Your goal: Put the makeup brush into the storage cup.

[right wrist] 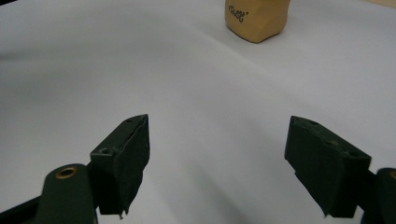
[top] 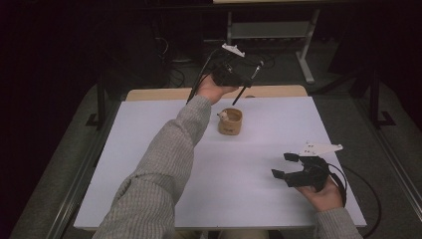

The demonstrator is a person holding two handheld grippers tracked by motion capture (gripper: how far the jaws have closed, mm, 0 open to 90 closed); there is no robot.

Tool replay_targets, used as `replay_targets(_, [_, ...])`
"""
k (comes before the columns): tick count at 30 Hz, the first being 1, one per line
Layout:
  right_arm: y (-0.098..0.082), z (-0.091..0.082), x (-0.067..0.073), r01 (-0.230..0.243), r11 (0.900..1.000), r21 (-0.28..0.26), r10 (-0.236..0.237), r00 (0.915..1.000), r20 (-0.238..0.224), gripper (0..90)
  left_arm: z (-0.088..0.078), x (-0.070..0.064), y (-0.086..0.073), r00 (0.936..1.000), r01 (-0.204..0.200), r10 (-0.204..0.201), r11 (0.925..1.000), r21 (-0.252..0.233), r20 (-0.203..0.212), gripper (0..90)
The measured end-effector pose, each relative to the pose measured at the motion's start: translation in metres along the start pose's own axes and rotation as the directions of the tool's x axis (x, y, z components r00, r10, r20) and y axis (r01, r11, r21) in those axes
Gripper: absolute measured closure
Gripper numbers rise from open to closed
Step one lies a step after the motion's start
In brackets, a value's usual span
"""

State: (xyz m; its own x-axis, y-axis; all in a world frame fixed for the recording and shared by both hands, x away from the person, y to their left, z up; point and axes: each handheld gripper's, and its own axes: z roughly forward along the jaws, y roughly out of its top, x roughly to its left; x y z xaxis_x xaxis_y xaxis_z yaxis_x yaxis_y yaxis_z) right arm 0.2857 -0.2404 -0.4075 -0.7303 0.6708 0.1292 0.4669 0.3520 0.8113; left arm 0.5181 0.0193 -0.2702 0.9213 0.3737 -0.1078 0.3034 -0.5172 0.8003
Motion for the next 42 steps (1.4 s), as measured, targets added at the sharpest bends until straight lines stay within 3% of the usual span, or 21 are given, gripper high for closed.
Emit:
replay_targets(11, [-0.001, -0.003, -0.002, 0.000, 1.000, -0.007, 0.000, 1.0000, 0.005, 21.0, 0.022, 0.012, -0.012, 0.9991, 0.036, -0.035, 0.9988, 0.034, -0.022, 83.1])
replay_targets(19, [-0.001, -0.005, -0.002, -0.001, 1.000, -0.009, 0.001, 1.0000, 0.003, 21.1, 0.032, 0.017, -0.024, 0.9979, 0.059, -0.058, 0.9979, 0.026, -0.028, 83.0])
replay_targets(35, [-0.001, -0.007, -0.003, -0.002, 1.000, -0.021, 0.002, 1.0000, 0.005, 21.3, 0.045, 0.021, -0.039, 0.9966, 0.078, -0.077, 0.9966, 0.028, -0.027, 82.7])
replay_targets(42, [-0.002, -0.007, -0.003, 0.000, 1.000, -0.017, 0.000, 1.0000, 0.002, 21.3, 0.047, 0.026, -0.052, 0.9934, 0.112, -0.111, 0.9934, 0.025, -0.029, 82.6])
